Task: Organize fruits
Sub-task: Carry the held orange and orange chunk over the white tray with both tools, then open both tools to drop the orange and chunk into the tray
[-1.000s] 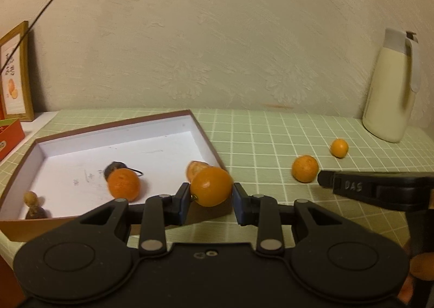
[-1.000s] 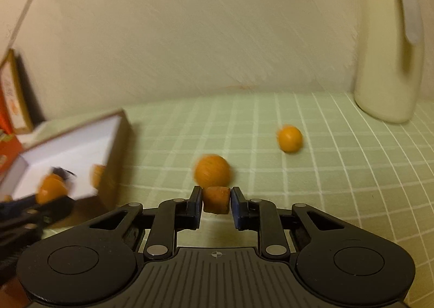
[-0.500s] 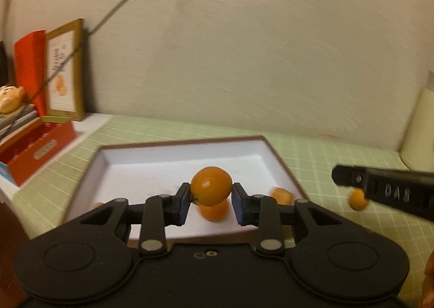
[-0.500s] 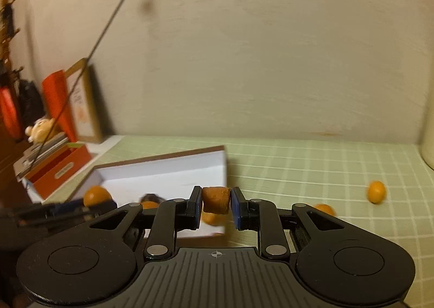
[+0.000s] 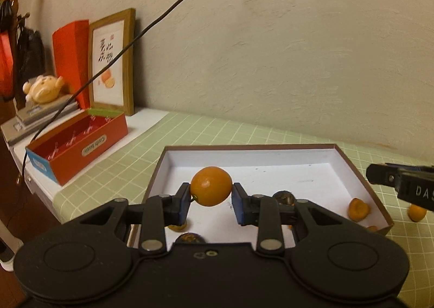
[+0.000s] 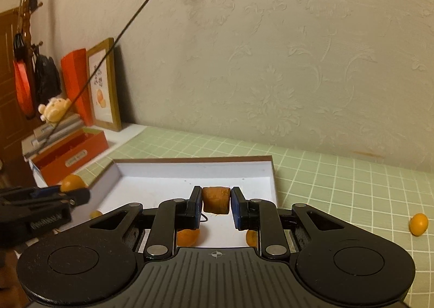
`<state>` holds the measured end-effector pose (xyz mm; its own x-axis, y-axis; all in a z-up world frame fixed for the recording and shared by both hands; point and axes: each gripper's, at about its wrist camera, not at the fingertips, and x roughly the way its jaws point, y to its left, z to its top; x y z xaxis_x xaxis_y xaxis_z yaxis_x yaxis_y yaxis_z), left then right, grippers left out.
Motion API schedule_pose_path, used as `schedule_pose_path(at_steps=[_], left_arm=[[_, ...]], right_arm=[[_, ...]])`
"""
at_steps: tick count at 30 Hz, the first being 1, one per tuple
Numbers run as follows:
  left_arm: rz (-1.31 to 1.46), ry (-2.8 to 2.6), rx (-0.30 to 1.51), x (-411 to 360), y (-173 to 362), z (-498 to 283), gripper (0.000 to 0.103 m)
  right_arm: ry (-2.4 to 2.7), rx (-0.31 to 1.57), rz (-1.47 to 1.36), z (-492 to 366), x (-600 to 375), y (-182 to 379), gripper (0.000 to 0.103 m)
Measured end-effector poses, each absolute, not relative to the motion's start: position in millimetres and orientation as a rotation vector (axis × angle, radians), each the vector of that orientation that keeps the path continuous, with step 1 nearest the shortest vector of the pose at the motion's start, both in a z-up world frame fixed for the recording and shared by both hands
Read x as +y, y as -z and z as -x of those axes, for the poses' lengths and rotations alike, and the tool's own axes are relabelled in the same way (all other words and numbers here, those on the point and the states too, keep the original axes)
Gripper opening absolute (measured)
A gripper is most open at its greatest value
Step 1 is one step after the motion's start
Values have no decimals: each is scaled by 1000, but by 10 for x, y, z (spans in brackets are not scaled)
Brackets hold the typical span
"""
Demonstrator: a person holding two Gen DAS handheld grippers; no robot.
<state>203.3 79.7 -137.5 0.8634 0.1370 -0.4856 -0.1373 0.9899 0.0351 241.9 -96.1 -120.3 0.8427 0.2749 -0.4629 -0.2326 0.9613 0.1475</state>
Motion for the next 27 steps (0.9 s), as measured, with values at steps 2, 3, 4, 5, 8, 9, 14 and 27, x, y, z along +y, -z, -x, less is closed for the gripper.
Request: schedule_pose_path(at_steps=[2,3,4,5,8,9,14,27], left_arm=[[-4,-149,515,813,1395,-2037,23],[1,-149,519,825,1398,-2038,23],[5,-149,521,834,1399,-2038,23],[3,-154,519,841,1400,-2043,23],[14,-162,518,865,1408,-2055,23],[16,-163,518,867,1408,-2054,23],[25,-172,522,895,1423,-2081,23],[35,-202,540,990,1482,-2229,25]], right_arm=[[-257,513,-92,-2462,-964,1246,23],[-248,516,-94,-2486,-973,1265,23],[-240,517,-92,-2506,-978,1278,23],[-234,520,-93,-2526,-986,1292,23],[-225,528,-100,-2579,-1000,1330,23],[-224,531,-101,-2591,-1001,1339,23],[-227,540,-98,-2628,-980,1372,23],[-220,569,-105,-2817,-967,1459,23]])
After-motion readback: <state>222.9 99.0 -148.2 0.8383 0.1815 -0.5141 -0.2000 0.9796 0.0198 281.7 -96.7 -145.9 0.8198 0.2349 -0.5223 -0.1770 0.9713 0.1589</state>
